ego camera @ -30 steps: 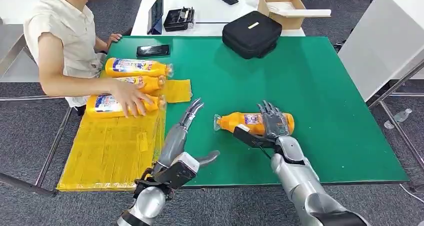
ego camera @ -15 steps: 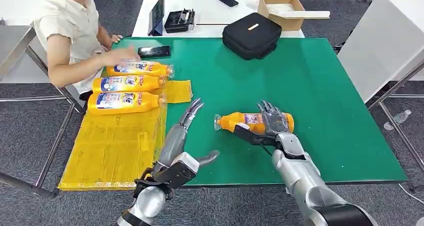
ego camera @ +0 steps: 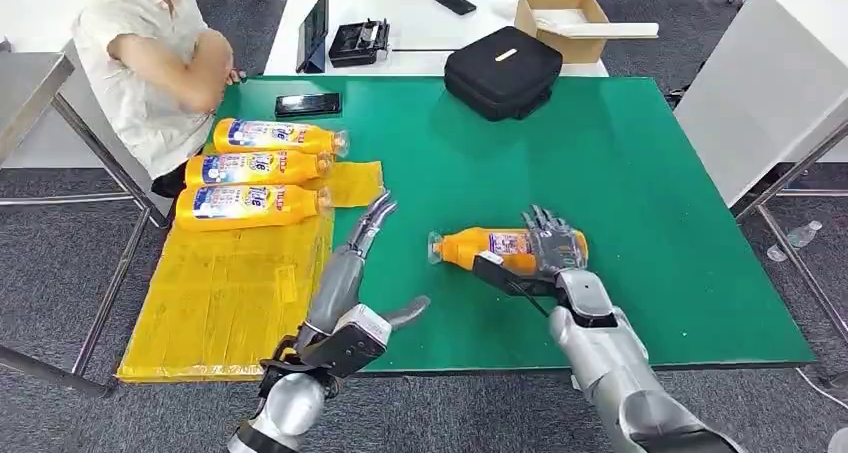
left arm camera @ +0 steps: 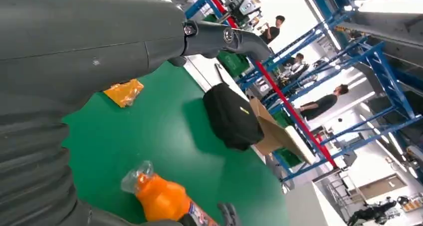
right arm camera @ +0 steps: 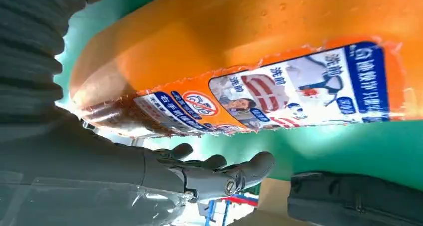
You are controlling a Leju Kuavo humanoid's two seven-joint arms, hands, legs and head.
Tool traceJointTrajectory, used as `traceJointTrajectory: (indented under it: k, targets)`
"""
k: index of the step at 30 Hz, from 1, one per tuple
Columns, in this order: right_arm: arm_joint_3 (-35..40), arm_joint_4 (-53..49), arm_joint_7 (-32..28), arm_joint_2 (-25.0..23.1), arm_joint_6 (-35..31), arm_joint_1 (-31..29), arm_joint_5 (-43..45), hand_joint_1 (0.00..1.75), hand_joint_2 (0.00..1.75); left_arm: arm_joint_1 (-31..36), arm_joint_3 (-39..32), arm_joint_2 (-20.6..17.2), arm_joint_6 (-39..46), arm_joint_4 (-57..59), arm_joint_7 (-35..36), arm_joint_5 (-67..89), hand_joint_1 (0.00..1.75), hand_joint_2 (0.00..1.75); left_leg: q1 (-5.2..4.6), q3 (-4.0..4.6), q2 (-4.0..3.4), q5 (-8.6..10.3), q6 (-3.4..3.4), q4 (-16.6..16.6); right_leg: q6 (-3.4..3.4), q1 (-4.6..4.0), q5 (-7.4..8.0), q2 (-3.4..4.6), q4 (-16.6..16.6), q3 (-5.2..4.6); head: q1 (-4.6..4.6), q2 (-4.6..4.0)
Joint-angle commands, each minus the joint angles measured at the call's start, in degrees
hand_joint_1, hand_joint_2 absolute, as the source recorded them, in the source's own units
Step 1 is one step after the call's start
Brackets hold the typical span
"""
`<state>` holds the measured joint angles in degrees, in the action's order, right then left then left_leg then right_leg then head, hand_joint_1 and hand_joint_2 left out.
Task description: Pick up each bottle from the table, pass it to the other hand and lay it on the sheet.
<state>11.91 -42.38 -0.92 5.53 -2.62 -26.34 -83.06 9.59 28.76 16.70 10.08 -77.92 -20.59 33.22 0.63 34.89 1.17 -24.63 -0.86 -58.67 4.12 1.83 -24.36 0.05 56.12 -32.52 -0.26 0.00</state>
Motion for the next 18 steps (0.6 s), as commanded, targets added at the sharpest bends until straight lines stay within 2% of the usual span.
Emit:
traceJointTrajectory:
  k: [1,4,6,9,18]
  targets:
    - [2.6,-5.3,0.8,2.2,1.8,5.3,-0.7,0.0,1.75,-2.0,-1.8,3.3,0.2,0.1,0.2,0.6,0.0,1.75,0.07,-0.03,0.03,-0.02,-0.01,0.1,-0.33,-0.13,-0.02,-0.19,-0.2,0.14,-0.02,0.0]
    - [3.1,-7.2,2.2,2.0,2.0,5.7,-1.9,0.0,1.75,-2.2,-2.1,3.3,0.4,-0.2,0.3,1.0,0.0,1.75,0.06,0.0,0.06,-0.02,-0.01,0.0,-0.19,-0.1,-0.03,-0.15,-0.1,0.09,0.0,0.0]
    - [3.1,-8.0,2.8,1.6,2.5,5.4,-2.3,0.0,1.75,-2.2,-2.2,3.3,0.4,-0.3,0.4,1.1,0.0,1.75,0.06,-0.05,-0.06,-0.04,-0.02,0.1,-0.41,-0.14,-0.02,-0.14,-0.2,0.14,0.0,0.0]
    - [2.8,-7.3,3.0,1.4,3.0,4.7,-2.5,0.0,1.75,-2.1,-2.3,3.3,0.4,-0.4,0.5,1.2,0.0,1.75,0.05,-0.01,-0.21,-0.06,-0.01,0.0,-0.35,-0.12,0.01,0.05,-0.1,0.06,0.02,0.0]
    - [2.7,-7.2,3.0,1.4,3.0,4.7,-2.5,0.0,1.75,-2.1,-2.3,3.3,0.4,-0.4,0.5,1.2,0.0,1.75,0.02,0.06,-0.03,-0.03,-0.01,0.0,-0.12,-0.05,-0.02,-0.03,0.0,0.0,0.0,0.0]
